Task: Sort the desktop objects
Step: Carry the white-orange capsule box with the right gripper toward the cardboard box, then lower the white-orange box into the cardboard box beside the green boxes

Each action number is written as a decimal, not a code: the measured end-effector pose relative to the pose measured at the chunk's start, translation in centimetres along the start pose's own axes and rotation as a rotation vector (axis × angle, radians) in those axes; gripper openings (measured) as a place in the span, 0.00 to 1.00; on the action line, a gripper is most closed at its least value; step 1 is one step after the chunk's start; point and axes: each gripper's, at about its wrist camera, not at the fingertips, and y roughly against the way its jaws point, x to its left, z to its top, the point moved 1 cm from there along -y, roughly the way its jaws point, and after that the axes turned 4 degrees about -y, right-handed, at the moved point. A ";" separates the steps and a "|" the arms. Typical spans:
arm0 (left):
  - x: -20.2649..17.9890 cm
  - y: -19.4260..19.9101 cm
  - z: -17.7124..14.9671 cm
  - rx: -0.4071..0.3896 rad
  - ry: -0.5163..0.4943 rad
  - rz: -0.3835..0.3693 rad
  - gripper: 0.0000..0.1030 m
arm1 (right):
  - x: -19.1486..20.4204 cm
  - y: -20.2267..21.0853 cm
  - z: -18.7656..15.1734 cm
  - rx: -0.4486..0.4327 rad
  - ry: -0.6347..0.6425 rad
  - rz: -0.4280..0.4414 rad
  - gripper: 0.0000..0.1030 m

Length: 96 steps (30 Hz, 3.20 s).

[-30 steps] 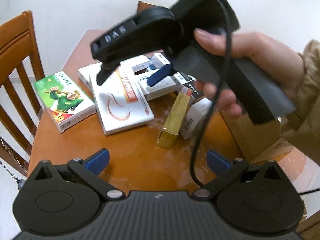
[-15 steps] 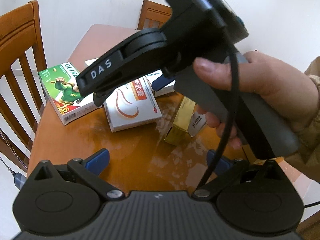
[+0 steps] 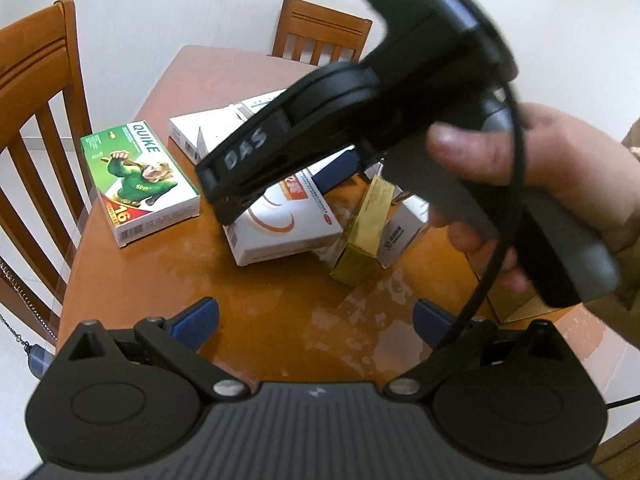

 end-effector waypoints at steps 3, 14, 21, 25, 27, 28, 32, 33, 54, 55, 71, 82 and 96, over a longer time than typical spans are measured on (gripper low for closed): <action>-0.4 -0.1 0.1 0.004 -0.012 0.000 1.00 | -1.0 1.1 0.2 0.001 -0.056 0.062 0.86; -1.5 -1.7 0.9 0.004 -0.051 0.008 1.00 | -3.4 2.7 0.2 0.043 -0.188 0.197 0.86; -2.5 -3.0 2.2 -0.024 -0.109 0.003 1.00 | -3.6 2.7 -0.1 0.071 -0.192 0.210 0.86; -3.4 -3.2 2.3 -0.036 -0.135 0.004 1.00 | -3.3 2.7 0.0 0.073 -0.185 0.198 0.86; -3.5 -3.1 2.1 -0.044 -0.143 0.006 1.00 | -3.3 2.6 0.1 0.076 -0.182 0.188 0.86; -3.6 -3.1 2.1 -0.045 -0.155 0.006 1.00 | -3.3 2.5 0.1 0.079 -0.183 0.186 0.86; -3.8 -3.3 2.1 -0.045 -0.167 -0.006 1.00 | -3.2 1.8 0.2 0.093 -0.187 0.160 0.90; -3.7 -3.4 2.1 -0.044 -0.162 -0.009 1.00 | -3.2 1.6 0.3 0.094 -0.185 0.150 0.90; -4.8 -4.3 1.8 -0.047 -0.149 -0.006 1.00 | -2.3 1.1 1.4 0.028 -0.091 0.062 0.86; -4.8 -4.3 1.8 -0.047 -0.148 -0.005 1.00 | -2.3 1.4 1.4 0.021 -0.095 0.066 0.86; -5.4 -3.7 1.4 -0.019 -0.140 0.013 1.00 | -3.5 5.5 1.3 -0.073 -0.132 0.098 0.86; -8.1 -3.2 1.9 -0.023 -0.197 -0.016 1.00 | -6.5 8.8 0.7 -0.152 -0.196 0.101 0.86; -11.6 -2.0 4.5 -0.038 -0.264 -0.060 1.00 | -10.5 12.8 -1.0 -0.233 -0.262 0.092 0.86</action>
